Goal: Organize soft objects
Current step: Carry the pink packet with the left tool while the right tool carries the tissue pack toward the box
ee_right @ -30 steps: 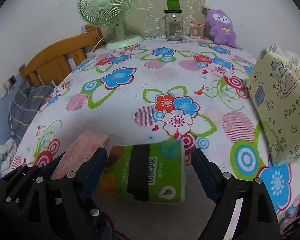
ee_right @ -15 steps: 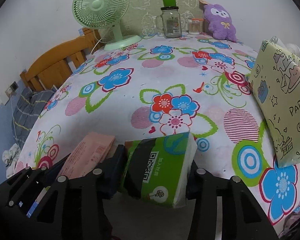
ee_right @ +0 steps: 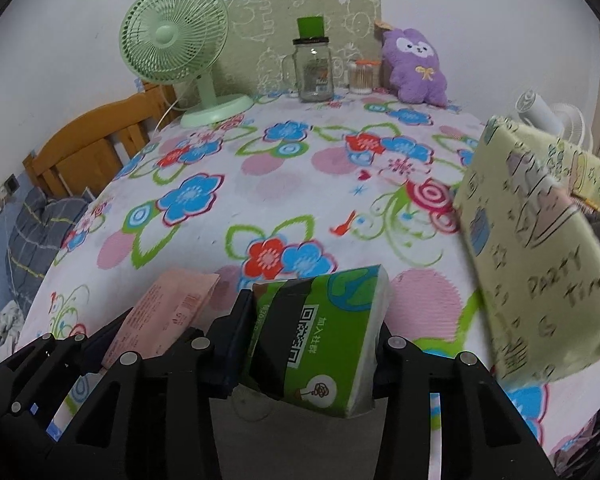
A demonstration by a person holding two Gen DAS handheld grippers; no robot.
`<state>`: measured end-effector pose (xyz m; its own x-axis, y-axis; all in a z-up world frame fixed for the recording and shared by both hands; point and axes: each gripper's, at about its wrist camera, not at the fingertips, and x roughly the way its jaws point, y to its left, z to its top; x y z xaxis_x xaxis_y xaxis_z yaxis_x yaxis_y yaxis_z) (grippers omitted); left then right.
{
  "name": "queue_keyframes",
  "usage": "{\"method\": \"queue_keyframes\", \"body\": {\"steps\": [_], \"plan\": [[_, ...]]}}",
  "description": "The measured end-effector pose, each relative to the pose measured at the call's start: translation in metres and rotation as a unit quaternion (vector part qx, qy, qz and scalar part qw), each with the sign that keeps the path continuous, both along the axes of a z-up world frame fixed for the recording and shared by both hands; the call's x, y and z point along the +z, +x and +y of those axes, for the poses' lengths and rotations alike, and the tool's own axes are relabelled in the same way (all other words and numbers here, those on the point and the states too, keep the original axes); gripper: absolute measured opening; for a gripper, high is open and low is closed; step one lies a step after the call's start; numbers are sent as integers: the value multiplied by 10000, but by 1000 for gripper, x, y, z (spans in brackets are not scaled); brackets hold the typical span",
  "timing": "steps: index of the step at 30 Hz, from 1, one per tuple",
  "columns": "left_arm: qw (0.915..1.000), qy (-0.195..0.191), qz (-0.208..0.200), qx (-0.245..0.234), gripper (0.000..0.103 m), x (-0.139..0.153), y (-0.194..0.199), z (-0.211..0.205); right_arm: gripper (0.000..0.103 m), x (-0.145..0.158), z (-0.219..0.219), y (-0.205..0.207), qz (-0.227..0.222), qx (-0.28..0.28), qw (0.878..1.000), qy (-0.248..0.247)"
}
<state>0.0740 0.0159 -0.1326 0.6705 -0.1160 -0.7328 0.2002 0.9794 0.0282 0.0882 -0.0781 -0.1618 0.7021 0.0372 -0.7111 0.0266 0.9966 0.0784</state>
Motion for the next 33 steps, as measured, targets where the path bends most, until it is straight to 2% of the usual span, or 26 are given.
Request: {"method": "queue_keyframes", "body": {"steps": [9,33], "plan": [[9996,-139,-241,-38,40,24,3,-13,47,27,-14,3,-250,12,9996,-131],[9963,-152,-845,-29,40,90,-12,-46,47,96,-43,-11,-774,45,9969,-158]]}}
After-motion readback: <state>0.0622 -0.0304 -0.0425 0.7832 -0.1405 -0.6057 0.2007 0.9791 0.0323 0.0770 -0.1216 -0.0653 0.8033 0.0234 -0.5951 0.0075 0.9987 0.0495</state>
